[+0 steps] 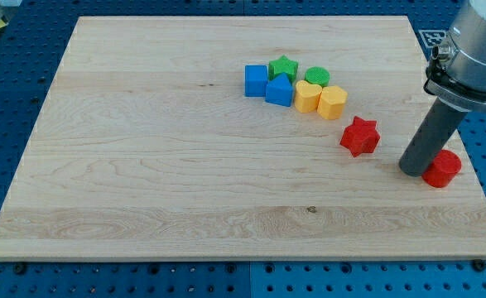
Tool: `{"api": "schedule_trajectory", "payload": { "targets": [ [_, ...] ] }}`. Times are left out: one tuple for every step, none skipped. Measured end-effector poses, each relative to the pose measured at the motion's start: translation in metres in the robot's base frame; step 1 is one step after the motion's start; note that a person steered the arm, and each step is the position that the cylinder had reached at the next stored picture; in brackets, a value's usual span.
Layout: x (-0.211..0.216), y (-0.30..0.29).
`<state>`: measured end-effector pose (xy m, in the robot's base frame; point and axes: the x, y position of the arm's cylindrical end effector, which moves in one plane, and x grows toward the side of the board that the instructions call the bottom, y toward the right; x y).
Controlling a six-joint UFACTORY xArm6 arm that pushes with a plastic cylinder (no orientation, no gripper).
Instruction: Slide the arm to the left side of the red star
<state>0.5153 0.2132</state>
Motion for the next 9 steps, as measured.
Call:
{"api": "schedule_trajectory", "payload": {
  "targets": [
    [0.0,-0.003],
    [0.0,-0.015],
    [0.0,-0.022],
    [0.0,-0.022],
    [0.0,-0.031],
    [0.0,-0.051],
    [0.0,-0.076],
    [0.0,-0.094],
    [-0.009,-0.118]
  ]
}}
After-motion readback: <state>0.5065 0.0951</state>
